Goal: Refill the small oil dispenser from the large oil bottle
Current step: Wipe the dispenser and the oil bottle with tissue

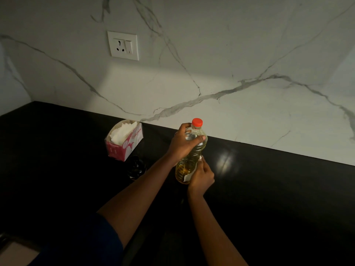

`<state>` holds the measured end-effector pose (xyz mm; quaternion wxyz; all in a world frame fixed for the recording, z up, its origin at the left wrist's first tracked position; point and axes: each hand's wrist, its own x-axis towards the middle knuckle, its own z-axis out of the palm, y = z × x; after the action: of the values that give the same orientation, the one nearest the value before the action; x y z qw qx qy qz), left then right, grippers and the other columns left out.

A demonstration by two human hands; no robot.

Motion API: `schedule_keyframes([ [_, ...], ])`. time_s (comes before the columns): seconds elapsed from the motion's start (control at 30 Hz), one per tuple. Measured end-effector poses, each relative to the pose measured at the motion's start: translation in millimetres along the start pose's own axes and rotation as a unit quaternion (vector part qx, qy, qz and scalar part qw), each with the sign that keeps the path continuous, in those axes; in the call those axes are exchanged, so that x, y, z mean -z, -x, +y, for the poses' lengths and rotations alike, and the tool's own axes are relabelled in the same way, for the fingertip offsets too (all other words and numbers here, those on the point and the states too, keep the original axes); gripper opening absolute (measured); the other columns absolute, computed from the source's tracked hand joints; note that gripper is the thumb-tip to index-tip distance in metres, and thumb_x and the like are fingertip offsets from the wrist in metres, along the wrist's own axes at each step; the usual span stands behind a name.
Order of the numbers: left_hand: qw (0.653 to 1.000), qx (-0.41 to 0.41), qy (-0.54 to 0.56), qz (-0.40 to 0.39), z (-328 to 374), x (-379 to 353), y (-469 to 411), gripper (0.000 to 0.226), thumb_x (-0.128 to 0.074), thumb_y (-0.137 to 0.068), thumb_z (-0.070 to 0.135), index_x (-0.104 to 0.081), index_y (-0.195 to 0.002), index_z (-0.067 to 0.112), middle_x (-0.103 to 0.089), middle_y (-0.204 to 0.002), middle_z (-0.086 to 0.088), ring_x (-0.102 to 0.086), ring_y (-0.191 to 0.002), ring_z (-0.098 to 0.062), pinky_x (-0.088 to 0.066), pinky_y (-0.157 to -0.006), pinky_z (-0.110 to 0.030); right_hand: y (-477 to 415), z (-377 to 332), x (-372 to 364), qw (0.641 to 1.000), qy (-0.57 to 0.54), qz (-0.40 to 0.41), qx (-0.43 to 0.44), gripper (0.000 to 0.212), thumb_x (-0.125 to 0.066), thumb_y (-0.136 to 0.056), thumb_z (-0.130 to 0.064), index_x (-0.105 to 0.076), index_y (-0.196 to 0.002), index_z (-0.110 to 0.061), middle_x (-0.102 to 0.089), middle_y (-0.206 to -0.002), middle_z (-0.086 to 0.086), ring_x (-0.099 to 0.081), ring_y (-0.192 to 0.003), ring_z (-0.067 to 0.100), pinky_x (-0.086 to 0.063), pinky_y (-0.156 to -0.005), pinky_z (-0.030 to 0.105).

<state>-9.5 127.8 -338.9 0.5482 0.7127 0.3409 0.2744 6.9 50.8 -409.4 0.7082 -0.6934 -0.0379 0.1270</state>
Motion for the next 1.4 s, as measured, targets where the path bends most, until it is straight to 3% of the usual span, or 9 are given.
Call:
schedule_keyframes([
  [0.17,1.0,0.001,0.005,0.001,-0.2,3.0,0.0,0.062,-0.07,-0.078,0.037,-0.038,-0.13,0.026,-0.054,-0.125,-0.001,-0.056,-0.11,-0.019,-0.049,-0.091,-0.037,2.8,-20.6,-4.8,0.995,-0.09,-0.016,0.027,0.024,-0.046,-0.096,-0.015,-0.07,-0.098,-0.015,-0.07,-0.086,-0.001,-0.068,-0.082,0.014,-0.056,-0.077,0.031],
  [0.27,1.0,0.0,0.007,-0.003,1.6,3.2,1.1,0.062,-0.07,-0.078,0.034,-0.038,-0.13,0.025,-0.054,-0.124,0.0,-0.056,-0.108,-0.017,-0.047,-0.085,-0.031,-6.7,-20.1,-5.1,0.995,-0.088,-0.044,0.026,0.028,-0.041,-0.097,-0.014,-0.068,-0.088,-0.018,-0.069,-0.08,-0.001,-0.068,-0.077,0.016,-0.055,-0.074,0.03],
  [0.37,1.0,-0.002,0.008,-0.002,1.9,1.8,2.4,0.063,-0.07,-0.078,0.034,-0.037,-0.131,0.025,-0.053,-0.127,-0.001,-0.054,-0.11,-0.018,-0.046,-0.086,-0.031,-13.9,-5.4,-3.4,0.998,-0.024,-0.058,0.012,0.031,-0.038,-0.097,-0.013,-0.068,-0.095,-0.01,-0.068,-0.08,-0.002,-0.066,-0.078,0.011,-0.054,-0.076,0.028],
  [0.5,1.0,-0.002,0.005,-0.005,2.9,1.4,2.8,0.065,-0.07,-0.079,0.033,-0.035,-0.133,0.023,-0.05,-0.129,-0.002,-0.051,-0.108,-0.016,-0.043,-0.084,-0.029,-9.1,21.7,-1.1,0.996,0.049,-0.057,-0.044,0.031,-0.04,-0.095,-0.015,-0.066,-0.111,-0.009,-0.068,-0.098,0.009,-0.064,-0.095,0.021,-0.051,-0.089,0.036],
  [0.77,1.0,0.0,0.001,-0.002,0.3,1.4,0.8,0.065,-0.07,-0.079,0.034,-0.035,-0.133,0.024,-0.05,-0.13,-0.003,-0.052,-0.115,-0.021,-0.046,-0.091,-0.034,12.0,15.9,-4.6,0.999,0.023,-0.035,-0.015,0.037,-0.039,-0.099,-0.016,-0.05,-0.134,-0.014,-0.063,-0.114,0.007,-0.059,-0.095,0.011,-0.046,-0.08,0.017],
  [0.93,1.0,-0.003,0.007,0.0,-0.1,1.4,1.3,0.065,-0.071,-0.077,0.035,-0.037,-0.132,0.024,-0.052,-0.128,-0.002,-0.053,-0.113,-0.02,-0.046,-0.09,-0.033,-13.1,11.8,-8.7,0.99,0.088,-0.105,-0.024,0.048,-0.04,-0.093,-0.003,-0.041,-0.139,-0.016,-0.056,-0.128,0.008,-0.053,-0.119,0.024,-0.045,-0.1,0.038],
  [1.13,1.0,-0.005,0.001,-0.001,0.6,1.3,1.8,0.065,-0.07,-0.078,0.034,-0.036,-0.133,0.024,-0.05,-0.129,-0.001,-0.052,-0.113,-0.018,-0.041,-0.083,-0.028,-18.6,31.5,3.4,0.979,0.106,-0.151,-0.082,0.039,-0.041,-0.091,0.0,-0.054,-0.124,-0.015,-0.063,-0.116,0.005,-0.058,-0.11,0.02,-0.047,-0.096,0.035],
  [1.33,1.0,0.001,0.005,-0.002,0.2,2.6,0.2,0.065,-0.07,-0.079,0.033,-0.035,-0.134,0.024,-0.049,-0.131,-0.003,-0.051,-0.114,-0.02,-0.042,-0.083,-0.029,1.0,41.0,-3.6,0.988,0.068,-0.104,-0.089,0.053,-0.038,-0.089,-0.002,-0.042,-0.139,-0.019,-0.055,-0.128,0.008,-0.055,-0.114,0.022,-0.049,-0.096,0.038],
  [1.4,1.0,0.001,0.006,0.0,0.0,3.9,0.0,0.065,-0.07,-0.079,0.034,-0.035,-0.133,0.024,-0.05,-0.13,-0.003,-0.052,-0.113,-0.02,-0.042,-0.083,-0.029,1.6,33.1,-3.2,0.991,0.038,-0.106,-0.071,0.055,-0.037,-0.09,0.001,-0.038,-0.142,-0.02,-0.055,-0.128,0.004,-0.056,-0.111,0.019,-0.051,-0.089,0.03],
])
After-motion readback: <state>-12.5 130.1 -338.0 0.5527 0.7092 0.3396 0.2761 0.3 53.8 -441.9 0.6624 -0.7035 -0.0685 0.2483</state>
